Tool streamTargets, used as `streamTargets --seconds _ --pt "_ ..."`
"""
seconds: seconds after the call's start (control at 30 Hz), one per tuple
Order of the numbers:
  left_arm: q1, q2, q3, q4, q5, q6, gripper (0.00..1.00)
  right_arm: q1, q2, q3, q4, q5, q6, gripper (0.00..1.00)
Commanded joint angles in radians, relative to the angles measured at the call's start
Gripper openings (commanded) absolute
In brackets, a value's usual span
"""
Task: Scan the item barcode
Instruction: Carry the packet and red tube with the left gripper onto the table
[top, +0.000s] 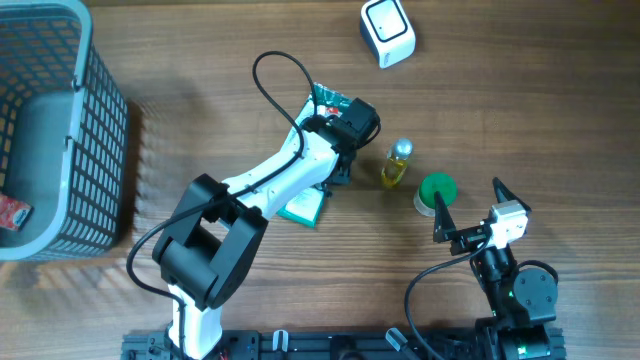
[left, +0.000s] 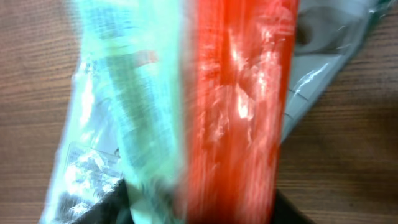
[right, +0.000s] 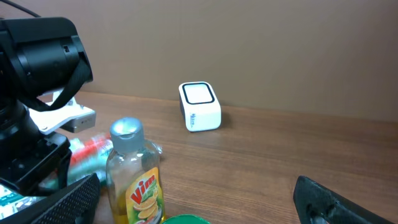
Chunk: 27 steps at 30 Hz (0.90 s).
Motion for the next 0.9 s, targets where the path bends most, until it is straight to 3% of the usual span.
streamTargets --seconds 0.0,0.17,0.3,0.37,0.4,0.53,0.67,0.87 --pt "-0.003 0.004 -0.003 -0.005 0.003 -0.004 0.58 -0.002 0.002 -0.001 0.005 0.003 -0.012 1.00" --pt "-0.003 -0.010 0.000 -0.008 0.044 -0.002 0.77 -0.002 0.002 -0.001 0.005 0.003 -0.012 1.00" --pt "0.010 -0.097 0.018 -0.009 0.058 0.047 0.77 -0.002 0.002 -0.001 0.005 0.003 -0.012 1.00" --pt "0.019 -0.145 0.018 -0.009 0.096 0.050 0.97 -0.002 0.002 -0.001 0.005 0.003 -0.012 1.00" --pt "0.024 -0.167 0.018 -0.009 0.110 0.053 1.00 -0.002 0.002 -0.001 0.005 0.003 -0.012 1.00" --pt "0.069 -0.274 0.026 -0.030 0.149 0.120 1.00 -0.002 0.002 -0.001 0.005 0.003 -0.012 1.00" --pt "0.235 -0.404 0.144 -0.094 0.148 0.128 1.00 -0.002 0.002 -0.001 0.005 0.003 -0.012 1.00" --pt "0.693 -0.585 0.354 -0.071 0.140 0.085 1.00 -0.002 0.002 -0.001 0.005 0.003 -0.012 1.00"
